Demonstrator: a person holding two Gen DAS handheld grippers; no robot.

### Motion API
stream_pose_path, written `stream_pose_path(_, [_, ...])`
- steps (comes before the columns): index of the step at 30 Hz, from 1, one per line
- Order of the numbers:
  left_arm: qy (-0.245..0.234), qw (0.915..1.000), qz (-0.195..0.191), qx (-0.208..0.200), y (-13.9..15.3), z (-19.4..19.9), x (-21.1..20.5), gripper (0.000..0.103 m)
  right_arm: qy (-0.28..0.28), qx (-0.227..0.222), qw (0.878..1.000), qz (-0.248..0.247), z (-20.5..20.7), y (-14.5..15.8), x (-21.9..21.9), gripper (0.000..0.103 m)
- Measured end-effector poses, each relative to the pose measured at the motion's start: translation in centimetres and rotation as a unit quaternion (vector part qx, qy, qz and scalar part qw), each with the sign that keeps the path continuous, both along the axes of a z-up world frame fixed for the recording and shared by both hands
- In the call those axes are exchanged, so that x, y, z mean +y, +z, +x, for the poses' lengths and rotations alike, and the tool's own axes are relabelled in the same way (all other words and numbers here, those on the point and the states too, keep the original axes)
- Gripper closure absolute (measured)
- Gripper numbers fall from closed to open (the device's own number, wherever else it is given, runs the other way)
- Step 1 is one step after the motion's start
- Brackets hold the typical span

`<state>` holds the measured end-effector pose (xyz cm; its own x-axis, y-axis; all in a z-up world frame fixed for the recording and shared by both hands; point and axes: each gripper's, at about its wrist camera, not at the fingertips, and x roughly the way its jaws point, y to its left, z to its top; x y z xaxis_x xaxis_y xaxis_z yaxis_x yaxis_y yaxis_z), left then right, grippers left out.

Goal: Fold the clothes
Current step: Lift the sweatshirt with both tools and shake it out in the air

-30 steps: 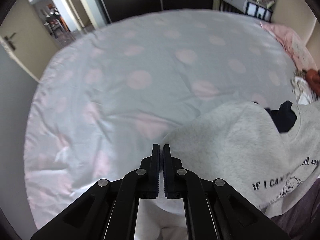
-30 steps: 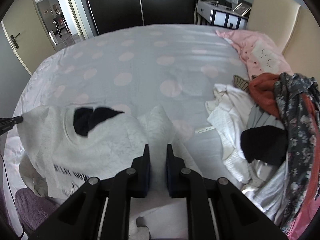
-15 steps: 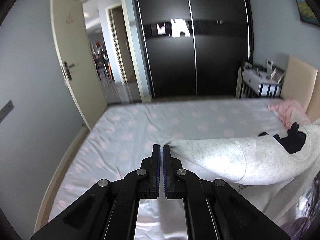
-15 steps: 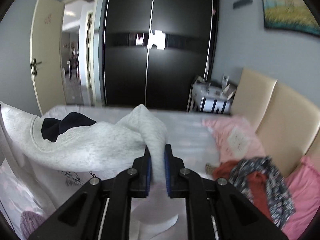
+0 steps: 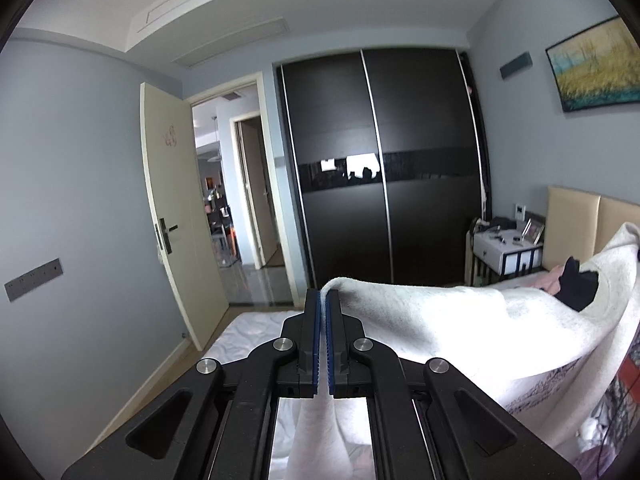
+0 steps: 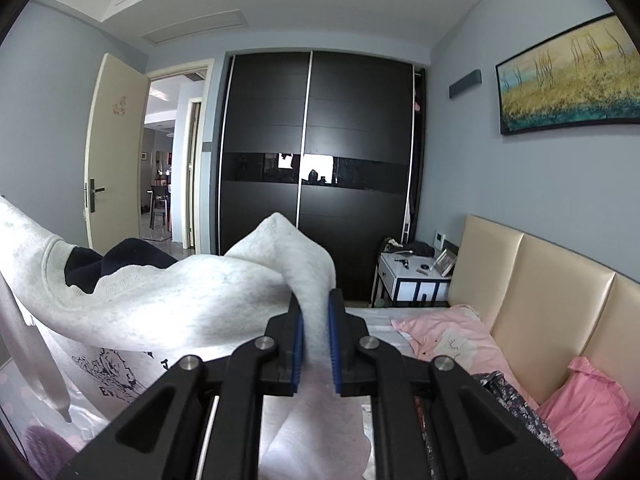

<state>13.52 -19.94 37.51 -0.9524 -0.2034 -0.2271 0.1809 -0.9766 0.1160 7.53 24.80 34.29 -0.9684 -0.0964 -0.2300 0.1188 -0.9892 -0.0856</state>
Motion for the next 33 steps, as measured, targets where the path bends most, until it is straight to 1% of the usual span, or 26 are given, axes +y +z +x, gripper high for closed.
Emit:
stream_pose_path(2, [-0.003, 1.0000, 0.008, -0.003, -0.1, 0.0, -0.6, 0.100, 0.011, -0.002, 1.000, 0.000, 0.1, 0.1, 0.1, 0.093])
stream_pose_path(3, [0.000, 0.9999, 0.012, -0.011, -0.4, -0.5, -1.0, 0.100, 0.014, -0.012, 1.000, -0.001, -0.6, -0.6, 0.1, 0.092])
stream_pose_path(7, [0.012, 0.9980, 0.022, -0.057, -3.4, -4.1, -2.0, 0.100, 0.026, -0.056, 0.998, -0.005, -3.8, -3.4, -0.1, 0.092])
stream_pose_path(9, [0.015, 0.9957, 0.024, -0.088, -5.8, -6.8, -2.4, 0.100, 0.032, -0.078, 0.996, -0.007, -5.3, -4.8, -0.2, 0.092])
stream_pose_path(11, [0.018, 0.9924, 0.022, -0.120, -8.4, -10.1, -2.9, 0.100, 0.031, -0.110, 0.993, -0.003, -8.1, -7.3, -0.7, 0.092])
stream_pose_path(16, [0.044, 0.9829, 0.022, -0.177, -14.9, -19.7, -3.9, 0.100, 0.021, -0.182, 0.983, 0.008, -16.2, -14.1, -2.1, 0.093])
stream_pose_path(21, [0.071, 0.9696, 0.022, -0.233, -21.4, -29.4, -4.9, 0.100, 0.016, -0.234, 0.971, 0.042, -26.5, -20.0, -5.1, 0.093])
stream_pose_path(23, [0.082, 0.9632, 0.022, -0.255, -23.9, -33.3, -5.3, 0.100, 0.016, -0.257, 0.965, 0.044, -30.8, -22.7, -6.3, 0.093])
stream_pose_path(26, [0.097, 0.9521, 0.021, -0.289, -28.5, -38.9, -5.8, 0.100, 0.017, -0.294, 0.955, 0.041, -37.1, -27.8, -7.5, 0.093])
stream_pose_path(28, [0.106, 0.9439, 0.015, -0.312, -31.8, -42.3, -5.9, 0.100, 0.013, -0.318, 0.947, 0.044, -40.5, -31.5, -8.1, 0.092])
stream_pose_path(30, [0.112, 0.9351, 0.000, -0.336, -35.3, -45.2, -5.7, 0.100, 0.010, -0.341, 0.939, 0.046, -43.5, -34.8, -8.6, 0.092])
stream_pose_path(33, [0.111, 0.9252, -0.004, -0.363, -39.4, -48.7, -5.8, 0.100, 0.010, -0.371, 0.928, 0.044, -46.8, -39.3, -9.1, 0.092])
